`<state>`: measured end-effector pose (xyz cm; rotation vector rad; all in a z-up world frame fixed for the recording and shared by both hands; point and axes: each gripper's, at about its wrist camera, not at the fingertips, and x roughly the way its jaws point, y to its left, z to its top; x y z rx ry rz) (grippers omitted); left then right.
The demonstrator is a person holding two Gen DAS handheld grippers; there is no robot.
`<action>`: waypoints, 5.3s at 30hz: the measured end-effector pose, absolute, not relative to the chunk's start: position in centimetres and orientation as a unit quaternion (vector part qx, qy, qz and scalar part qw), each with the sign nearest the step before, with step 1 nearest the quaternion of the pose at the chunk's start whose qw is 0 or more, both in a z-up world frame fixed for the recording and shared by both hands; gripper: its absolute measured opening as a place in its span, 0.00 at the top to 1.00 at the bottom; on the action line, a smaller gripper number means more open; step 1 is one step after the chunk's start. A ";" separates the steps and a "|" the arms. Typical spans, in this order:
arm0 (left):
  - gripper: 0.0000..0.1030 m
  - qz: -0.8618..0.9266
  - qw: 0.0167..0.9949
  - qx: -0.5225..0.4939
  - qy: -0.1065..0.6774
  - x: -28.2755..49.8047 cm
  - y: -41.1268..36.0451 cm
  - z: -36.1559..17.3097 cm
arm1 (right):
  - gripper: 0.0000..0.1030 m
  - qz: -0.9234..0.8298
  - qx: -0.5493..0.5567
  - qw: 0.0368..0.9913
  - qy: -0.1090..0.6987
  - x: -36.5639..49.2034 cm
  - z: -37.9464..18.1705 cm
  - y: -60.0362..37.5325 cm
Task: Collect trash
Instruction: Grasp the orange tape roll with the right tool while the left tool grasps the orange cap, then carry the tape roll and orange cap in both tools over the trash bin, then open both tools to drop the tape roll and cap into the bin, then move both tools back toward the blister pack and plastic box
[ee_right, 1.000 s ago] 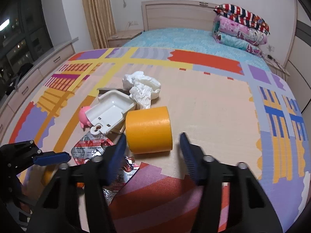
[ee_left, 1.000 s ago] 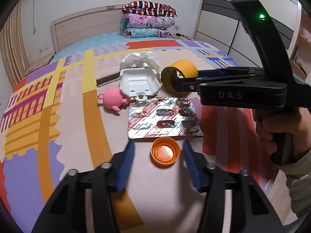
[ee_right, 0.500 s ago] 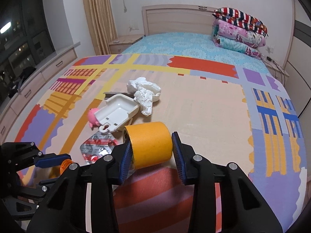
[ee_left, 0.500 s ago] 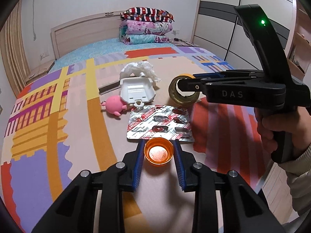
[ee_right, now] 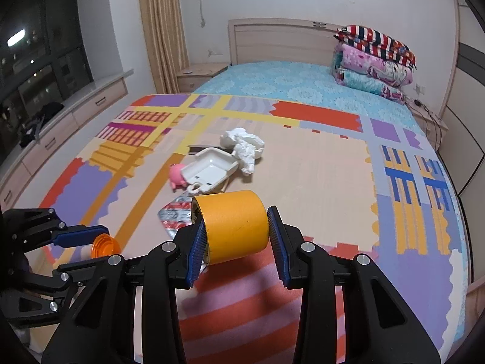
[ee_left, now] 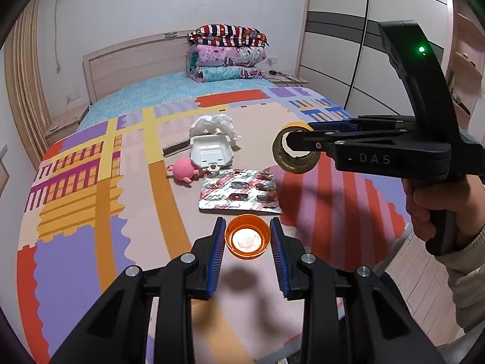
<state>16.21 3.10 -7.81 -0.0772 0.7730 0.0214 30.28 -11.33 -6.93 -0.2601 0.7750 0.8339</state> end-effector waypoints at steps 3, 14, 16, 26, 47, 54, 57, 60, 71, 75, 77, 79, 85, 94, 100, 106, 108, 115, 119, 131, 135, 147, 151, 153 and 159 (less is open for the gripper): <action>0.72 0.009 0.927 -0.035 0.374 15.3 2.7 -7.4 | 0.63 0.397 -0.124 0.835 0.360 29.2 -6.4 -11.9; 0.72 0.005 0.930 -0.032 0.366 11.9 1.1 -6.4 | 0.63 0.409 -0.127 0.833 0.349 24.9 -5.1 -13.5; 0.72 0.003 0.930 -0.032 0.366 11.3 0.9 -6.4 | 0.63 0.412 -0.127 0.832 0.349 24.0 -5.0 -13.9; 0.72 0.000 0.926 -0.040 0.376 7.9 -0.1 -7.3 | 0.63 0.425 -0.129 0.821 0.358 19.8 -5.9 -15.3; 0.72 -0.030 0.894 -0.071 0.442 3.4 -1.6 -13.5 | 0.63 0.456 -0.160 0.769 0.418 11.5 -12.1 -16.8; 0.72 -0.038 0.872 -0.074 0.483 3.3 -1.9 -17.2 | 0.62 0.448 -0.176 0.743 0.465 10.9 -16.8 -16.8; 0.72 -0.037 0.858 -0.073 0.507 3.3 -2.2 -19.5 | 0.62 0.444 -0.184 0.732 0.483 10.6 -18.7 -16.6; 0.72 -0.037 0.846 -0.076 0.526 3.5 -2.2 -21.3 | 0.62 0.438 -0.197 0.724 0.494 10.3 -20.3 -16.4; 0.72 -0.048 0.812 -0.092 0.575 4.4 -3.0 -26.3 | 0.62 0.412 -0.238 0.697 0.536 9.8 -26.3 -15.4; 0.72 -0.049 0.805 -0.093 0.584 4.4 -3.1 -27.0 | 0.62 0.412 -0.243 0.688 0.547 9.6 -27.4 -15.1; 0.72 -0.049 0.806 -0.086 0.584 4.6 -3.4 -27.1 | 0.62 0.411 -0.246 0.684 0.550 9.5 -27.7 -15.1; 0.72 -0.047 0.806 -0.083 0.585 4.5 -3.4 -27.1 | 0.62 0.410 -0.248 0.681 0.554 9.4 -28.0 -15.0; 0.72 -0.044 0.803 -0.078 0.589 4.7 -3.6 -27.3 | 0.61 0.405 -0.250 0.679 0.558 9.6 -28.5 -15.0; 0.58 -0.039 0.801 -0.085 0.591 4.7 -3.4 -26.9 | 0.49 0.406 -0.249 0.683 0.554 9.4 -28.2 -15.0; 0.58 -0.040 0.813 -0.084 0.574 4.3 -3.3 -25.5 | 0.49 0.406 -0.243 0.691 0.548 9.5 -27.3 -15.3; 0.58 -0.042 0.823 -0.080 0.561 4.0 -3.5 -24.1 | 0.49 0.406 -0.235 0.702 0.536 9.6 -25.8 -15.6; 0.58 -0.043 0.828 -0.078 0.554 3.9 -3.5 -23.3 | 0.49 0.408 -0.232 0.705 0.532 9.7 -25.3 -15.8; 0.58 -0.036 0.846 -0.071 0.527 3.6 -2.9 -20.7 | 0.49 0.412 -0.220 0.721 0.512 9.9 -23.1 -16.1; 0.58 -0.034 0.856 -0.065 0.512 3.5 -2.5 -19.0 | 0.49 0.414 -0.212 0.731 0.499 10.2 -21.6 -16.4; 0.58 -0.023 0.891 -0.026 0.453 3.7 -1.5 -12.7 | 0.49 0.435 -0.204 0.752 0.452 11.0 -16.7 -16.8; 0.58 -0.020 0.898 -0.018 0.439 3.9 -1.0 -11.2 | 0.47 0.445 -0.202 0.755 0.437 11.4 -15.2 -17.0; 0.58 -0.030 0.910 -0.003 0.414 6.6 1.3 -8.1 | 0.43 0.482 -0.191 0.754 0.404 13.9 -11.8 -16.7; 0.58 -0.028 0.911 0.008 0.411 8.0 2.1 -7.4 | 0.43 0.483 -0.192 0.757 0.397 14.9 -11.0 -16.1; 0.58 -0.030 0.912 0.014 0.409 8.7 2.6 -7.1 | 0.43 0.482 -0.193 0.758 0.394 15.5 -10.7 -15.9; 0.58 -0.030 0.916 0.030 0.400 11.0 4.2 -6.1 | 0.37 0.482 -0.198 0.764 0.381 17.4 -9.9 -15.1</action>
